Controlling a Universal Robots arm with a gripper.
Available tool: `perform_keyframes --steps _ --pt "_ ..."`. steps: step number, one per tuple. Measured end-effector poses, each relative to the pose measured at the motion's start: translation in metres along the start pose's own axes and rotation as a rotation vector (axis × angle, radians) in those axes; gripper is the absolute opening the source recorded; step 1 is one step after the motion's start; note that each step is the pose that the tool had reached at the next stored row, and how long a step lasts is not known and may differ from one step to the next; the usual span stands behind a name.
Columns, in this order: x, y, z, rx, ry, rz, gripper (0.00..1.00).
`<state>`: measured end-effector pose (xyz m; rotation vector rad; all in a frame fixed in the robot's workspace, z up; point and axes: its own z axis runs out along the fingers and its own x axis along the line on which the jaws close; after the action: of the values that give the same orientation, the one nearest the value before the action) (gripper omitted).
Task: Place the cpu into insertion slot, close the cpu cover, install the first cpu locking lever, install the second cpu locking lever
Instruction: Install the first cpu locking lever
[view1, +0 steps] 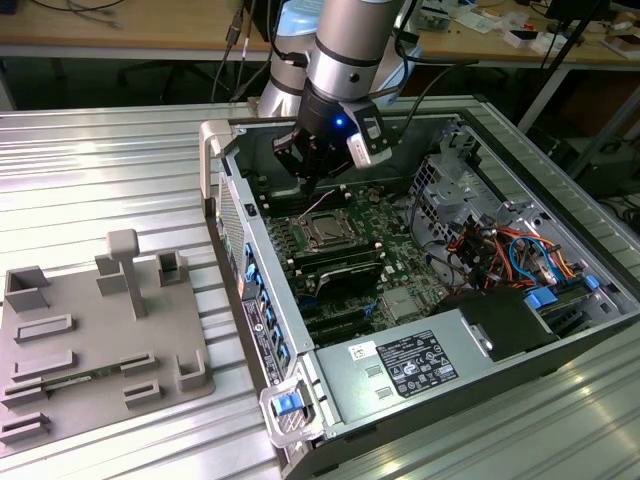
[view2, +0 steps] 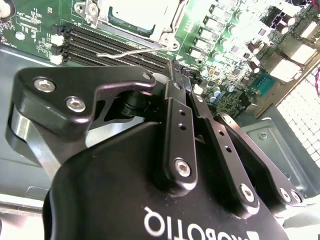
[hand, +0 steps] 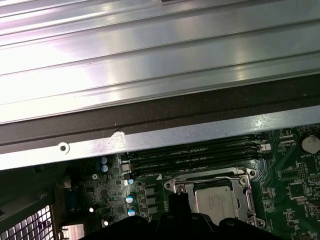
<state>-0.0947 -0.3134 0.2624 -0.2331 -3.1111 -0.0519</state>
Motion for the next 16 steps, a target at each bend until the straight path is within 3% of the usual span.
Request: perform_keyframes --steps 16 --pt "0.0000 0.0000 0.0001 0.0002 0.0004 -0.015 0.11"
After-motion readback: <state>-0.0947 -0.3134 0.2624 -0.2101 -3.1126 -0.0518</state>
